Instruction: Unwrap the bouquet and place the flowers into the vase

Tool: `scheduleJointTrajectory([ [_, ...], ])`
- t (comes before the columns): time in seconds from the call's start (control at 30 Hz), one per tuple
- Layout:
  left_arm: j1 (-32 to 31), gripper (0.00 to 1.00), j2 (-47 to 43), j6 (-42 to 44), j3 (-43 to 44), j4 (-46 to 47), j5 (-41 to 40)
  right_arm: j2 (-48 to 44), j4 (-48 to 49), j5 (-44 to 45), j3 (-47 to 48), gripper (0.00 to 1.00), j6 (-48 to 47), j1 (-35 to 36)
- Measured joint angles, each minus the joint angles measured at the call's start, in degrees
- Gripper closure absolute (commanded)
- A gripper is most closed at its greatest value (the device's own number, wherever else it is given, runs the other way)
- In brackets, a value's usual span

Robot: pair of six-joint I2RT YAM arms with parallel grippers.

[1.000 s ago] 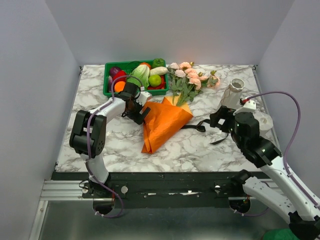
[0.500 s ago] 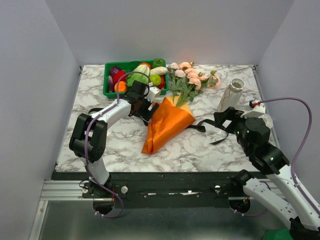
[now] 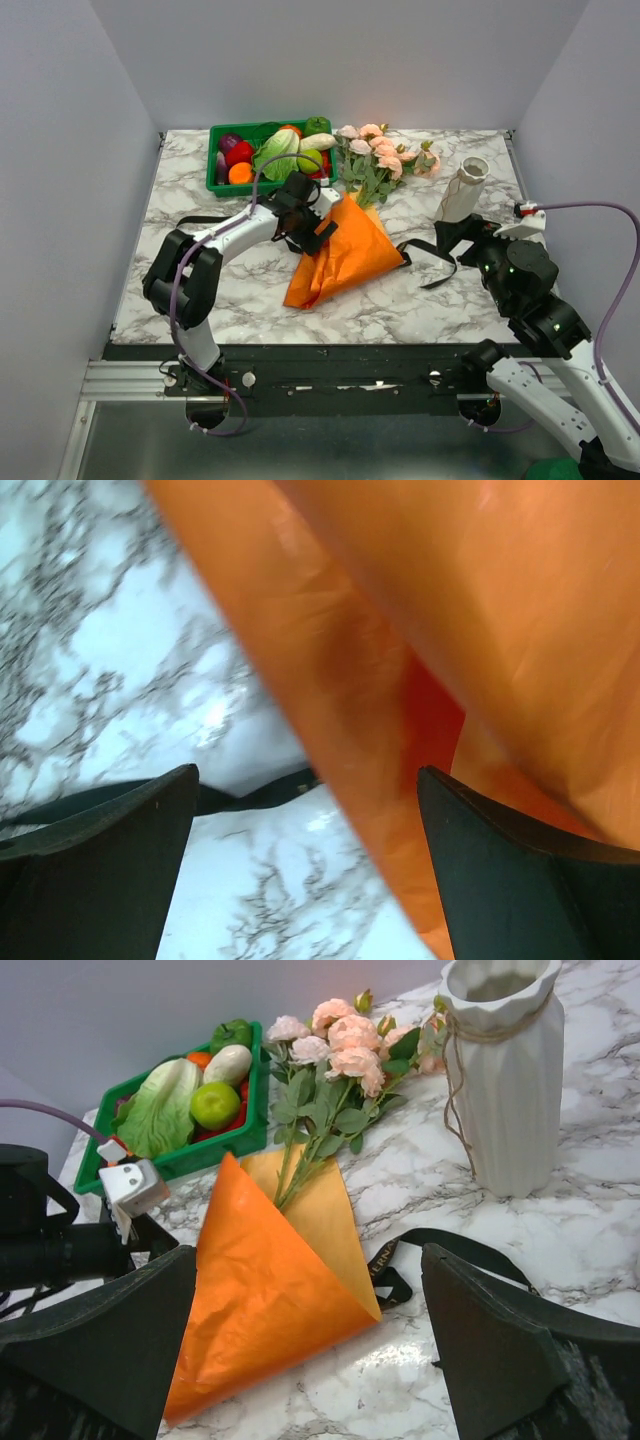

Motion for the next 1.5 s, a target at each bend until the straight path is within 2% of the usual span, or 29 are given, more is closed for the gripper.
scheduleJointTrajectory([
  [0.2,-6.88,0.01,-4.07,0.0,3.02,-3.67,1.97,0.04,-0.13,-0.02,1.14,0.0,0.17,0.0],
  [0.57,-6.75,0.01,-12.85,0.72,5.49,-10.88,6.82,1.84,-0.63,-0.11,1.51,0.0,0.2,0.0],
  [0.77,-10.67,0.01,-14.08,1.73,3.21,-13.31,8.98,1.55,-1.29,-1.05,-0.94,0.0,1.77,0.0],
  [0.9,-14.01,0.01,-11.58,1.73,3.91,-14.45,9.03,0.98,-3.1,-2.86,-6.6,0.0,4.79,0.0],
  [1.03,-17.99,0.01,-7.78,1.73,8.44,-16.13,8.61,-2.38,-6.4,-4.09,-11.08,0.0,7.26,0.02],
  [1.27,-25.83,0.01,0.02,1.31,19.8,-17.38,7.8,-9.7,-10.27,-3.76,-10.97,0.0,9.33,0.0],
  [1.43,-29.51,0.01,5.25,0.57,22.69,-17.35,4.74,-11.85,-13.7,-2.86,-9.88,0.0,9.79,0.0],
  [1.5,-30.42,0.07,7.41,0.15,22.82,-17.2,2.71,-12.72,-14.93,-2.27,-8.98,0.0,9.46,0.0],
])
